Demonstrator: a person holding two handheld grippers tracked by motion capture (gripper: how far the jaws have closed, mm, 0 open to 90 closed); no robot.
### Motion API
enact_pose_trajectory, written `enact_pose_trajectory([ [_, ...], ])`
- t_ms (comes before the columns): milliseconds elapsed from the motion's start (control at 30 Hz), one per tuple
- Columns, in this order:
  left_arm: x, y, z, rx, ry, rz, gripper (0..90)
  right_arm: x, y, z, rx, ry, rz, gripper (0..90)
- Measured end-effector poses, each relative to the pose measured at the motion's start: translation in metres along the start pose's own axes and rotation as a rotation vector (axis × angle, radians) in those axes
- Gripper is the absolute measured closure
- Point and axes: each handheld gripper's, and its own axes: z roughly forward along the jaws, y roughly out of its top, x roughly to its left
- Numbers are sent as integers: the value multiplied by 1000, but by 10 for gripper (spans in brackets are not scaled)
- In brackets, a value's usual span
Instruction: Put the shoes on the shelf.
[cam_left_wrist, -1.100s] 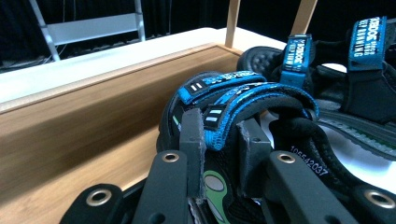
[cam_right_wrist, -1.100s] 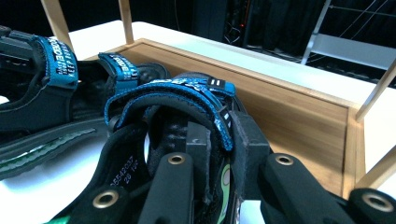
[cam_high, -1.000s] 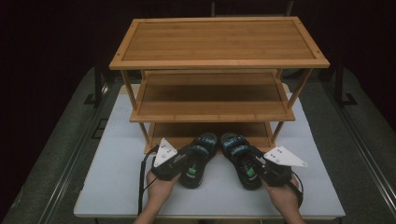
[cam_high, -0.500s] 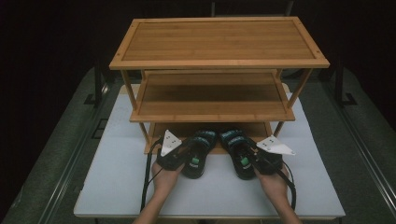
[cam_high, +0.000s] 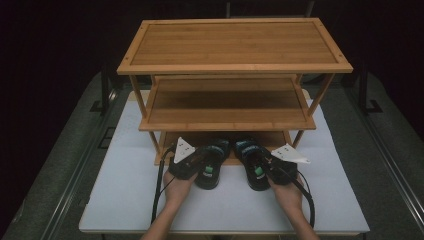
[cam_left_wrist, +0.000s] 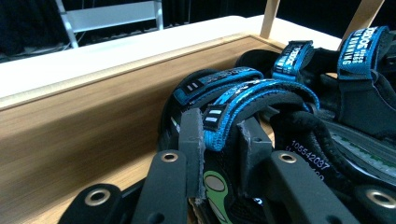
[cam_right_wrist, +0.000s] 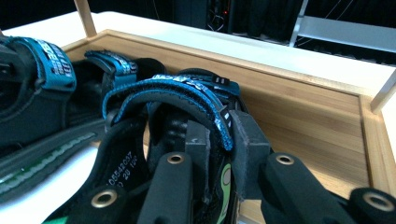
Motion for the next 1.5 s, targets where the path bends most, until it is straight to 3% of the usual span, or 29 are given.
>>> enact_pose_trajectory([
  [200, 2, 0, -2, 8, -23, 8, 701, -3, -1, -1, 22, 15, -31, 729],
  [633, 0, 3, -9, 12, -61, 27, 530, -10, 1, -7, 34, 46, -45, 610],
  [767, -2, 5, -12, -1, -39, 34, 475, -11, 3, -13, 21, 62, -37, 576],
  [867, -2, 7, -16, -40, -51, 18, 452, -12, 3, -18, 16, 73, -33, 559],
  [1033, -10, 12, -20, -51, -72, 58, 422, -14, 5, -30, -8, 96, -29, 539],
  [1133, -13, 13, -25, -65, -87, 62, 406, -16, 5, -38, -21, 130, -15, 501],
  [1500, -17, 12, -54, -103, -151, 82, 311, -19, -5, -71, -49, 224, -43, 330],
])
